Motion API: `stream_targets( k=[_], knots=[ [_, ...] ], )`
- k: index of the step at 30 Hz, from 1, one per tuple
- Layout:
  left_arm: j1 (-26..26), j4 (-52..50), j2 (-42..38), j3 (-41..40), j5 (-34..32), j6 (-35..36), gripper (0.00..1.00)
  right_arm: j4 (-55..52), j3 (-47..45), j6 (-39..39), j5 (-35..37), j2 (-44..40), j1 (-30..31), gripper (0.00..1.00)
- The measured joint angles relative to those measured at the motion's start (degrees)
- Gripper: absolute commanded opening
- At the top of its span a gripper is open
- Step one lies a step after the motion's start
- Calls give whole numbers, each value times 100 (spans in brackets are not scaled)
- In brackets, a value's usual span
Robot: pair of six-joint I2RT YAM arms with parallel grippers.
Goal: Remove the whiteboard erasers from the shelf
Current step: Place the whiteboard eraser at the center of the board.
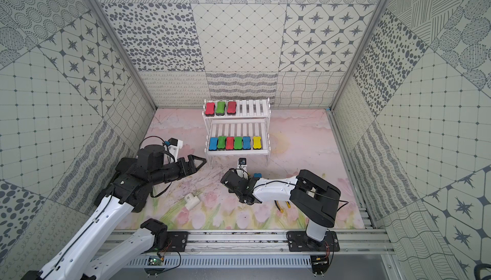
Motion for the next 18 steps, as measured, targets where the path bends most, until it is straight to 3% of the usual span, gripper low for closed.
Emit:
stream_targets(
  k=[12, 18],
  knots=[
    [0, 0, -2, -22, 2, 0, 91, -66, 129, 0, -20, 160, -37, 56],
    [0, -7, -26, -4, 33, 0, 92, -149, 129, -52, -7, 46, -28, 56]
  ],
)
